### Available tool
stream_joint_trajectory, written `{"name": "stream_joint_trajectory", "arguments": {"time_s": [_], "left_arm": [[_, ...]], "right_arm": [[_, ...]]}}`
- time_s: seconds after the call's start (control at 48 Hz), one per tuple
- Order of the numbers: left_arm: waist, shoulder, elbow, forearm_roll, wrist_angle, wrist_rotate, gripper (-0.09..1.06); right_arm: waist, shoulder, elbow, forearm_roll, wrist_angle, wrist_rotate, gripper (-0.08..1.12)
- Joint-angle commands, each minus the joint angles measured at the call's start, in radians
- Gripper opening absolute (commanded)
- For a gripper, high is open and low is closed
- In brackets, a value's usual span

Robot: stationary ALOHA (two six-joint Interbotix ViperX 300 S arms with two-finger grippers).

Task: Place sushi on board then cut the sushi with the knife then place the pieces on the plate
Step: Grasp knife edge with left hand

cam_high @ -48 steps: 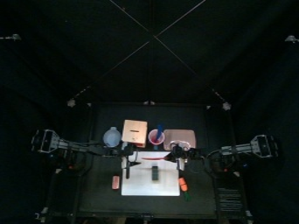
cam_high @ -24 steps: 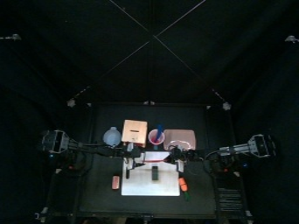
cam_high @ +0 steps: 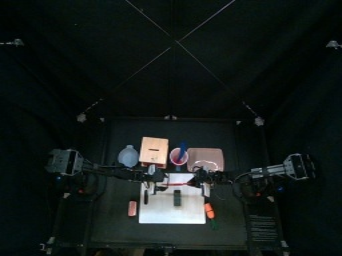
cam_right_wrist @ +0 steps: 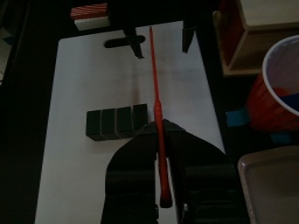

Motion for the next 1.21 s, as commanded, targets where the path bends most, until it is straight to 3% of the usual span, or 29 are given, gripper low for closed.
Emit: {"name": "stream_joint_trajectory", "arguments": {"time_s": [0.021,0.375,0.729,1.208], "left_arm": [[-0.003,-0.002,-0.029,0.002,-0.005,0.000,0.89],[-0.003,0.011,-0.032,0.003,-0.003,0.000,0.80],[-0.003,0.009,-0.040,0.003,0.044,0.000,0.67],[-0.015,0.011,-0.043,0.003,0.046,0.000,0.40]], "right_arm": [[0.003,-0.011,-0.020,0.002,-0.011,-0.002,0.36],[0.005,-0.011,-0.017,0.002,-0.009,-0.002,0.36],[0.005,-0.008,-0.015,0.002,-0.009,-0.002,0.36],[0.035,0.046,-0.018,0.048,-0.006,-0.002,0.36]]}}
